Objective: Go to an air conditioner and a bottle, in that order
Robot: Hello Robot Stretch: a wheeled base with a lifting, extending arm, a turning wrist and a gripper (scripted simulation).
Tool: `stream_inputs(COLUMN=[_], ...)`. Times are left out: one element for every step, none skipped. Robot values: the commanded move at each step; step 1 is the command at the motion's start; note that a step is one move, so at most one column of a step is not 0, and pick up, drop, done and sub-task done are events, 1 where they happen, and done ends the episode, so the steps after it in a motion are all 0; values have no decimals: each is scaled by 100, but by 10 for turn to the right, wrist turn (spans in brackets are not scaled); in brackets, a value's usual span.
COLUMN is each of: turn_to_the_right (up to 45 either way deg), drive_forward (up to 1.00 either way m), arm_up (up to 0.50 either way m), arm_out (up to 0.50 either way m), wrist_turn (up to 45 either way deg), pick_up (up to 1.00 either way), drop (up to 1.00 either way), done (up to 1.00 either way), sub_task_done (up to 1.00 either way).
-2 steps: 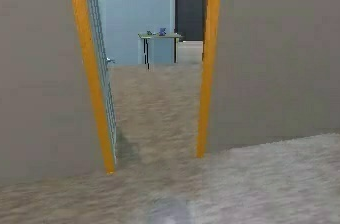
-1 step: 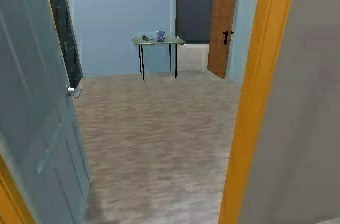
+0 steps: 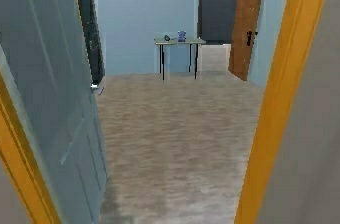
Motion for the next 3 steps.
stream_inputs(turn_to_the_right=[0, -60, 0], drive_forward=[40, 0, 45], arm_up=[0, 0, 0], arm_out=[0, 0, 0], wrist_turn=[0, 0, 0], pick_up=[0, 0, 0], drop=[0, 0, 0], done=[0, 0, 0], sub_task_done=[0, 0, 0])
